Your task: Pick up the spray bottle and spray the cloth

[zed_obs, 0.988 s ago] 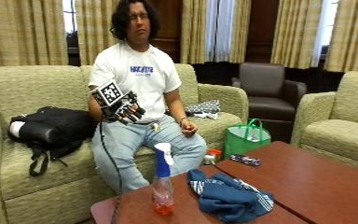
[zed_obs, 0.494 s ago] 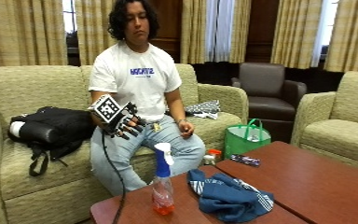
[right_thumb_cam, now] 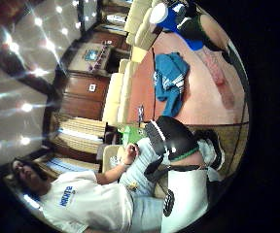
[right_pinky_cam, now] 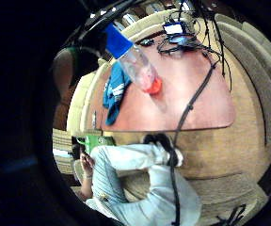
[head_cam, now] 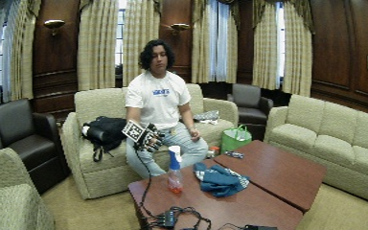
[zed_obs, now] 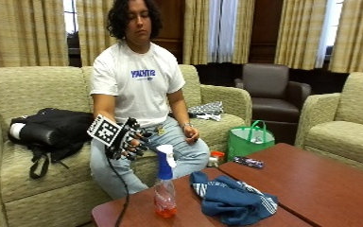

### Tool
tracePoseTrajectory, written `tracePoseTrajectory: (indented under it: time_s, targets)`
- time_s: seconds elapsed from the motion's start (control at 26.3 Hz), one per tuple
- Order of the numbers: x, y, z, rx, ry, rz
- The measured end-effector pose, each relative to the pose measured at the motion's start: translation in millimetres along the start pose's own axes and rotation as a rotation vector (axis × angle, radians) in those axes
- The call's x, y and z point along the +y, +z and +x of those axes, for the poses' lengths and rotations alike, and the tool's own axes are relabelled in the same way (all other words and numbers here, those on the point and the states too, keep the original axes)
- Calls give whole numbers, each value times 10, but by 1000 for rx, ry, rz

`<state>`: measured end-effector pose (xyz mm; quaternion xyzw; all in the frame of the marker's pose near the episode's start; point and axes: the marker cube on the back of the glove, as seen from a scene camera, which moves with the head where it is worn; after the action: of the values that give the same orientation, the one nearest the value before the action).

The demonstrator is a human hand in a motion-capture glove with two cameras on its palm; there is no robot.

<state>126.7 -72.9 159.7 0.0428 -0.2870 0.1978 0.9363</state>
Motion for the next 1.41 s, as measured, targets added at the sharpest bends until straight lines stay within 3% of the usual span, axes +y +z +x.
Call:
tracePoseTrajectory:
  time_s: [0.65,1.1,1.41]
  targets:
    - [-798,482,321,-243,186,27]
    - [-1301,717,358,-332,210,37]
    - [-1531,835,406,-363,147,66]
